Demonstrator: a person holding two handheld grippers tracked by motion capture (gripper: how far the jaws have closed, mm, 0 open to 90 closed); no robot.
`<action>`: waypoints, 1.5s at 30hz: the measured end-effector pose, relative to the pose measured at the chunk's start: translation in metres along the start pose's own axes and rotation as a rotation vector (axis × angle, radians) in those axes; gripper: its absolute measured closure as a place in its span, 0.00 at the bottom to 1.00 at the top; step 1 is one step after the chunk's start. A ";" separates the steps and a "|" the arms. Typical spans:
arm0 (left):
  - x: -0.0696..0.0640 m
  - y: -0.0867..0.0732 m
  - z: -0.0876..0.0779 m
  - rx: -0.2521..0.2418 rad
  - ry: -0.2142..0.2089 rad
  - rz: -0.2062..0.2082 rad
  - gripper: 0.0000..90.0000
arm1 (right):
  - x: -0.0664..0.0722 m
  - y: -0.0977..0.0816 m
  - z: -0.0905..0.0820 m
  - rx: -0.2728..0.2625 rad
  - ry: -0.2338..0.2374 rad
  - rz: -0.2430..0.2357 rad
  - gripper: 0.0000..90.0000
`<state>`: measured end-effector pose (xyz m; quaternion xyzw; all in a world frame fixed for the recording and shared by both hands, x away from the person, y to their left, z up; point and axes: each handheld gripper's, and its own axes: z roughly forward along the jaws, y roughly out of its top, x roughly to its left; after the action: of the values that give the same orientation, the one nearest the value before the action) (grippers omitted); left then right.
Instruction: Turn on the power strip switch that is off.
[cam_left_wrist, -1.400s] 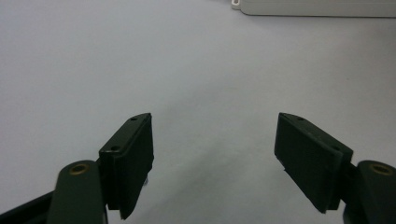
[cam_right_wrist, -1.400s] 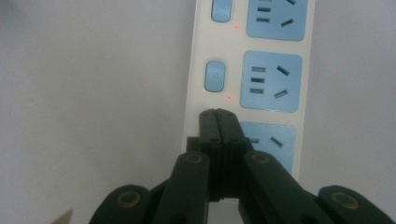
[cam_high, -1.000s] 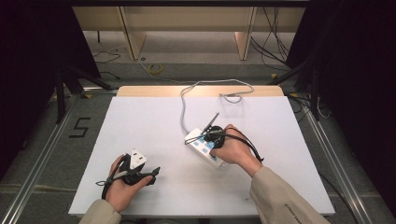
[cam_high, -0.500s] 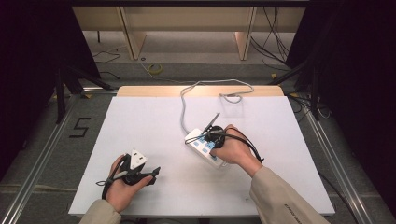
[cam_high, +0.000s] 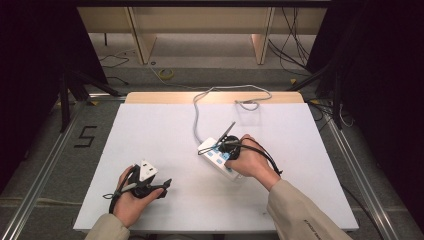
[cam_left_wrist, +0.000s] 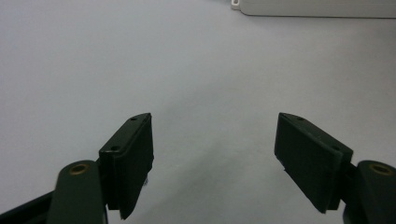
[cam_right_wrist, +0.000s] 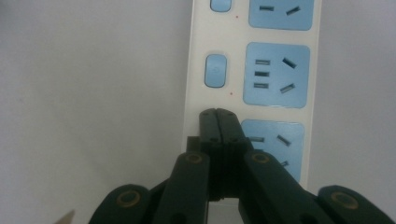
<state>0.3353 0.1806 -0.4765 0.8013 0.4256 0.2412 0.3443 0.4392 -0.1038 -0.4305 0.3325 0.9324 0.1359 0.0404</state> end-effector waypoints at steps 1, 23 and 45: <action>0.000 0.000 0.000 0.000 0.000 -0.002 0.31 | 0.000 0.000 0.000 0.001 -0.001 0.000 1.00; 0.000 0.000 0.001 0.003 -0.003 -0.002 0.31 | 0.004 -0.002 0.001 -0.019 -0.013 -0.003 1.00; -0.001 -0.002 0.003 0.019 -0.010 0.002 0.31 | 0.000 -0.011 -0.005 -0.078 -0.010 -0.014 0.96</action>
<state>0.3360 0.1798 -0.4798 0.8061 0.4254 0.2333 0.3387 0.4322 -0.1132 -0.4287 0.3248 0.9285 0.1702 0.0588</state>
